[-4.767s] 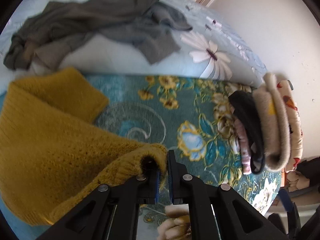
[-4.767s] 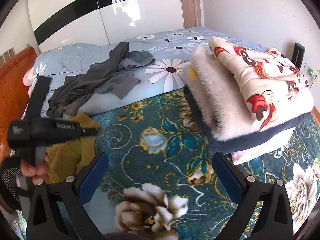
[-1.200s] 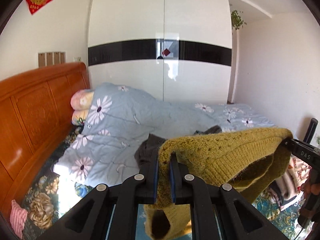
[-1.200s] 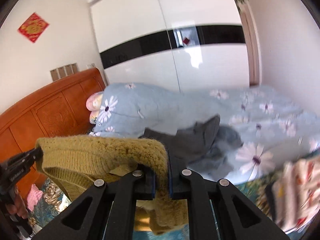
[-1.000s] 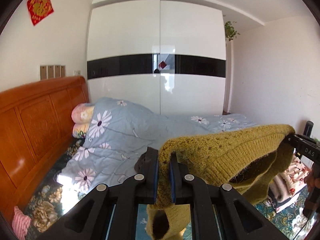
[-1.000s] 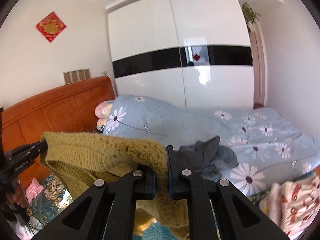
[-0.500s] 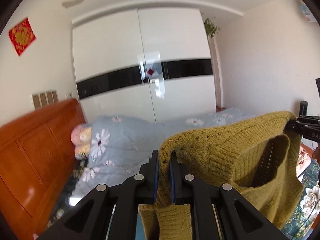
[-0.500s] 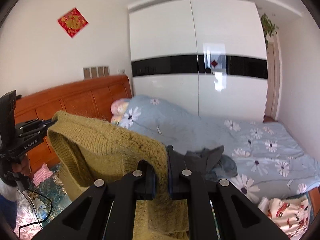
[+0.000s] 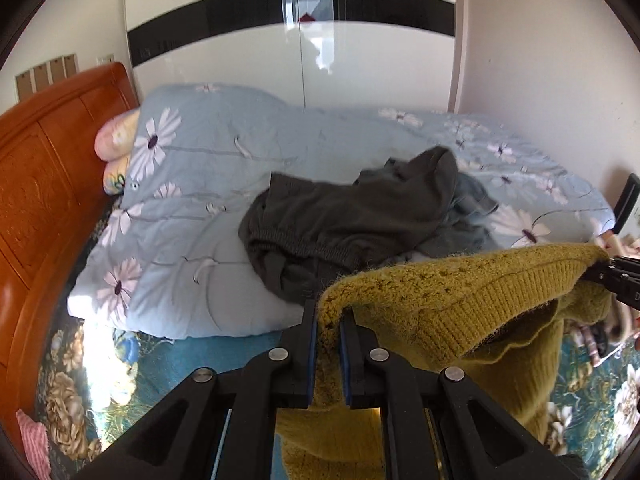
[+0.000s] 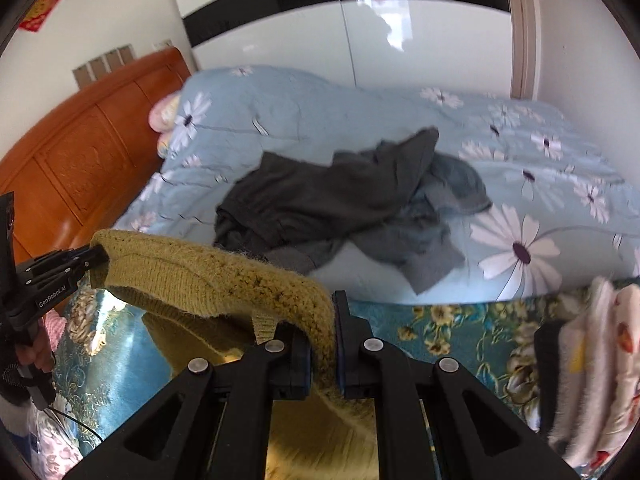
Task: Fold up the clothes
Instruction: 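Lift the yellow sweater with both grippers and shake it open, then lay the yellow sweater flat on the bed edge with both grippers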
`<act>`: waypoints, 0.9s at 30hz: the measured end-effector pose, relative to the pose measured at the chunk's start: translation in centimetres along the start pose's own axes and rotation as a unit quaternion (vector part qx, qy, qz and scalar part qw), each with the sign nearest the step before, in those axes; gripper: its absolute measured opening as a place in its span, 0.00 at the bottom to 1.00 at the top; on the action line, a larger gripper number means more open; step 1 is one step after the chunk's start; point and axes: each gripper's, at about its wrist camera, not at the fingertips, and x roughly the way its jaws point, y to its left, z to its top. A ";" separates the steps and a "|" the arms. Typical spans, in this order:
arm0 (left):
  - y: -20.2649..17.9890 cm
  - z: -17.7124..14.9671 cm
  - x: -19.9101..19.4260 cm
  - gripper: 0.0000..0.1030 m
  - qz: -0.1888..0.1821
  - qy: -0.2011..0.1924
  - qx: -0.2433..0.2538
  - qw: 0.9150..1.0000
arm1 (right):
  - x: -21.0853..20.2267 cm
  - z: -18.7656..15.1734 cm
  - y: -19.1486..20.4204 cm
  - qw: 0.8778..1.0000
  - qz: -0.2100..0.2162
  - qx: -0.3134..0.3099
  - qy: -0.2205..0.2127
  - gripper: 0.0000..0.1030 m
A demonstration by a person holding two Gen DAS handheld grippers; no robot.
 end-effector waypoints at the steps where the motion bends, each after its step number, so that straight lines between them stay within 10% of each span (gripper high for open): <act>1: 0.2 0.0 1.4 0.10 0.002 0.010 -0.003 1.000 | 1.0 0.0 -0.2 1.000 -0.002 0.001 0.008 0.09; 24: 2.1 1.6 20.0 0.13 -0.018 0.125 -0.096 0.987 | 17.5 3.8 -2.1 0.992 -0.056 0.000 0.111 0.10; 27: 2.3 1.7 20.4 0.33 -0.035 0.136 -0.106 0.984 | 17.9 3.8 -2.3 0.991 -0.059 -0.003 0.118 0.25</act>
